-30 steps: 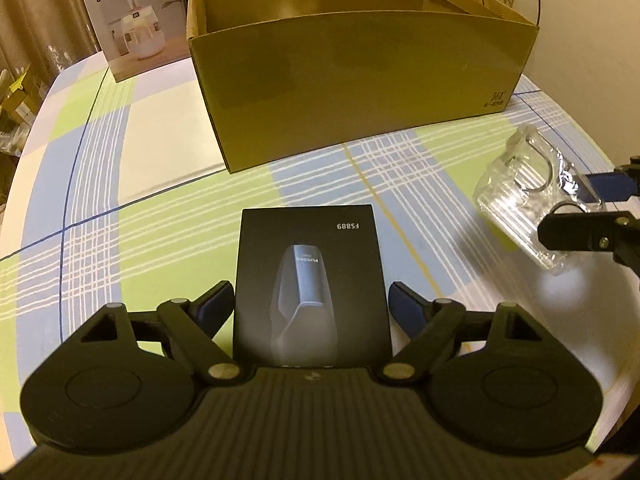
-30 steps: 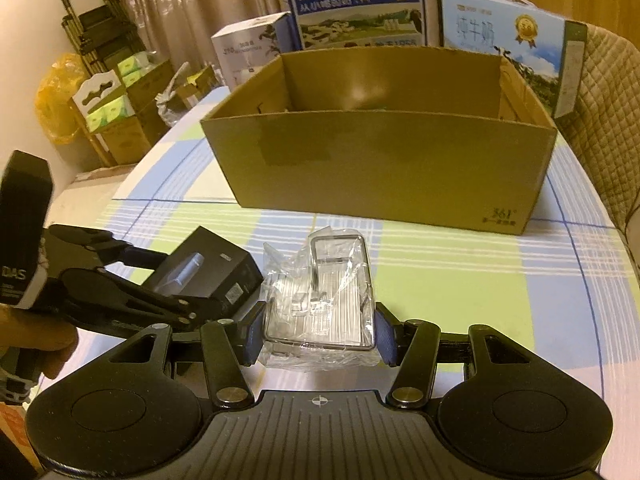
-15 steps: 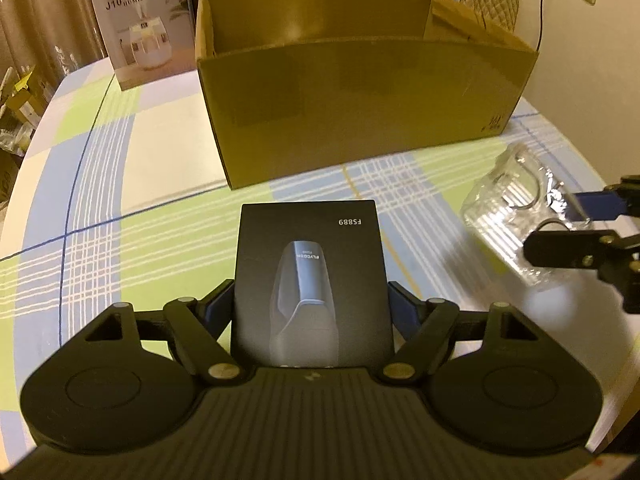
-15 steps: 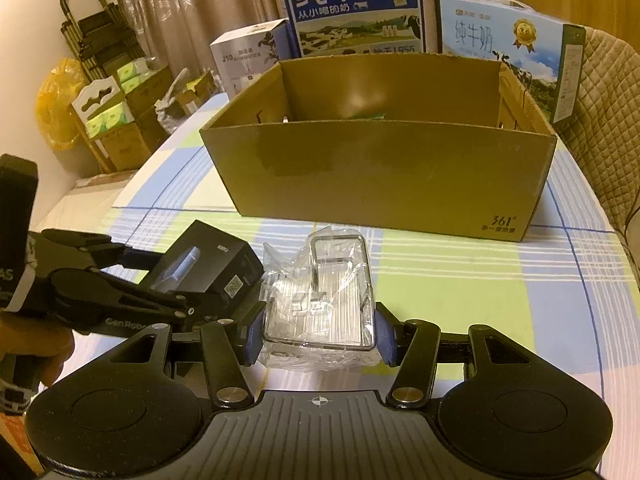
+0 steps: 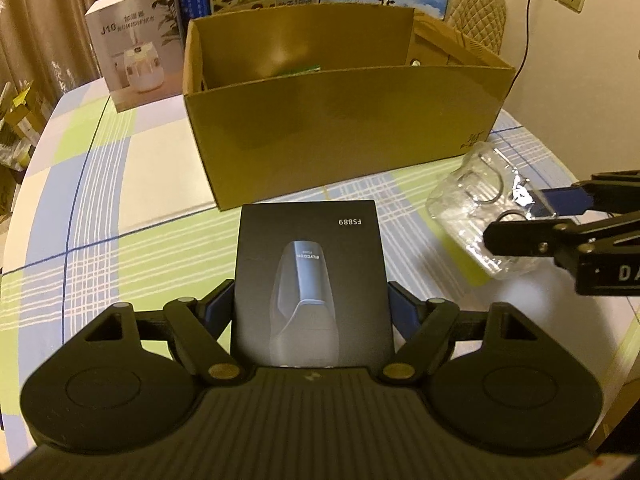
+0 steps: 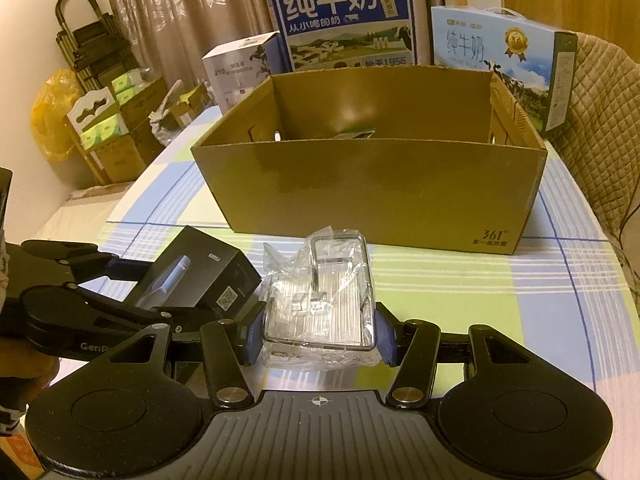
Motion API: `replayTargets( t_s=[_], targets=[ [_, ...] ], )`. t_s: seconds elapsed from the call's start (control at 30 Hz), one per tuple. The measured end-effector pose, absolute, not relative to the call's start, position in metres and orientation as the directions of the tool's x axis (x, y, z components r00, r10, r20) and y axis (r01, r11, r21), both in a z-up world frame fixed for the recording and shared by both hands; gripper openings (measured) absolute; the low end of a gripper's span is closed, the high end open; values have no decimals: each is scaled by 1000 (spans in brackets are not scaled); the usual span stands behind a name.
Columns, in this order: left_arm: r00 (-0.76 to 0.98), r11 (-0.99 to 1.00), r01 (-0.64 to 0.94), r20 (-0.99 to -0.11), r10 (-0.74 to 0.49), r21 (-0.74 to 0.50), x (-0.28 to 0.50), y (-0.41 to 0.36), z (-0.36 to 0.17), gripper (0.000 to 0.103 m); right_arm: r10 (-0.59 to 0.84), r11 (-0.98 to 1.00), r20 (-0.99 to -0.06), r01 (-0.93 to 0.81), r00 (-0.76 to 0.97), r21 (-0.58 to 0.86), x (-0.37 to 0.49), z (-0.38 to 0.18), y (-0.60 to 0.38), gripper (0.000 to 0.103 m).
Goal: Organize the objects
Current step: 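Lift both held items and carry them over the cardboard box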
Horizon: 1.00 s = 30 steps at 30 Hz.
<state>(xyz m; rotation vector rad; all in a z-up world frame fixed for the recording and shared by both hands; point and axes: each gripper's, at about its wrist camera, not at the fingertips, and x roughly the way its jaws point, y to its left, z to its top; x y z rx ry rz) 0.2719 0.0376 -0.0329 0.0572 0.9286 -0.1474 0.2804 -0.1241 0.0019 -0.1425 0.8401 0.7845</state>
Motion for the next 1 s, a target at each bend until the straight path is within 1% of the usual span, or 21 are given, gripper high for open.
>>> replayTargets(
  t_s=[0.7, 1.0],
  targets=[
    [621, 986, 165, -774, -122, -24, 272, 26, -18, 76, 569, 723, -705, -666, 424, 183, 284, 5, -125, 51],
    [647, 986, 160, -751, -133, -37, 274, 26, -7, 76, 569, 745, -667, -646, 482, 168, 296, 18, -130, 51]
  ],
)
